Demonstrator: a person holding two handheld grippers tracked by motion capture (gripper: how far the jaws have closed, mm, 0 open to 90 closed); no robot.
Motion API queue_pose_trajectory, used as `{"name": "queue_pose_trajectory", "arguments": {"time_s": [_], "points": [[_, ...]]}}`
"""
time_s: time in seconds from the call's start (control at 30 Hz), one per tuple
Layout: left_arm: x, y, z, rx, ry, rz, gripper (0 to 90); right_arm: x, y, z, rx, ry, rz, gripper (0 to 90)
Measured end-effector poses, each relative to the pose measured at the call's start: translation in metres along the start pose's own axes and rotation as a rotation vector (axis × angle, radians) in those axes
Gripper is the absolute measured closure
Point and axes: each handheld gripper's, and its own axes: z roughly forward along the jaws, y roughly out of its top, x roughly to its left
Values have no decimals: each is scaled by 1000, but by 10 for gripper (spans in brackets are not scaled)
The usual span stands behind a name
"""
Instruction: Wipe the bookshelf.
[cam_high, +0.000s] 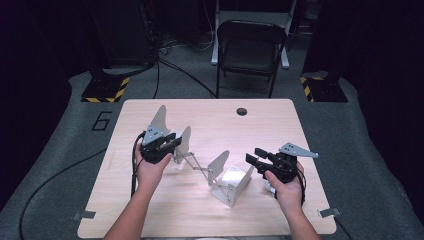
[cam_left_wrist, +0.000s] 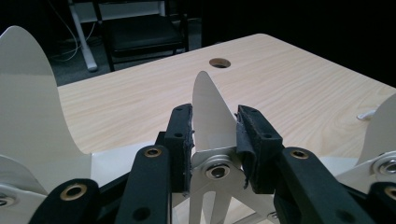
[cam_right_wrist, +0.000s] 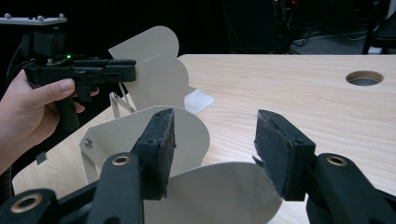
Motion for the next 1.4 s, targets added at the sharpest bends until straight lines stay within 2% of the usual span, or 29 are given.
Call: {"name": "queue_pose_trajectory", "arguments": {"time_s": [0.1,0.17,0.27,0.3,0.43,0.53,0.67,0.77,0.87,0.9,0.93,1.03,1.07,1.1,1.13,1.2,1.3,1.4], "points": [[-2,3,7,-7,-2,3,667,-1,-1,-5,-2,-9,-8,476],[-6,6,15,0,-32,10,667,-3,-1,-11,-2,-25,-11,474],[-9,9,21,5,-55,26,667,-6,-2,-17,-6,-34,-7,474],[-12,9,25,-3,-78,33,667,-10,-3,-22,-9,-44,-4,472],[-21,13,31,15,-146,55,669,-17,-5,-32,-17,-66,16,468],[-22,14,29,24,-159,65,672,-22,-6,-39,-21,-65,37,464],[-21,12,21,33,-118,91,665,-22,-6,-42,-25,-55,34,457],[-21,11,13,43,-41,107,633,-19,-6,-41,-19,-43,26,454],[-20,9,8,57,14,117,557,-18,-7,-38,-17,-30,21,434],[-20,9,8,57,14,117,536,-18,-7,-38,-17,-30,21,434],[-19,9,5,66,35,127,513,-18,-6,-37,-16,-35,23,422],[-18,8,3,72,47,127,474,-18,-6,-34,-6,-10,35,422],[-18,7,2,67,61,118,455,-16,-7,-32,-6,1,38,412],[-17,6,2,65,58,98,435,-15,-7,-32,-4,-9,23,409],[-17,6,2,65,58,98,418,-14,-7,-31,-6,-8,14,407],[-16,1,-2,61,68,32,402,-10,-9,-30,-5,1,12,407],[-20,-2,-4,58,91,17,400,-5,-11,-29,-3,18,14,407],[-24,-6,-8,64,110,-38,397,2,-14,-28,-2,26,6,410]]}}
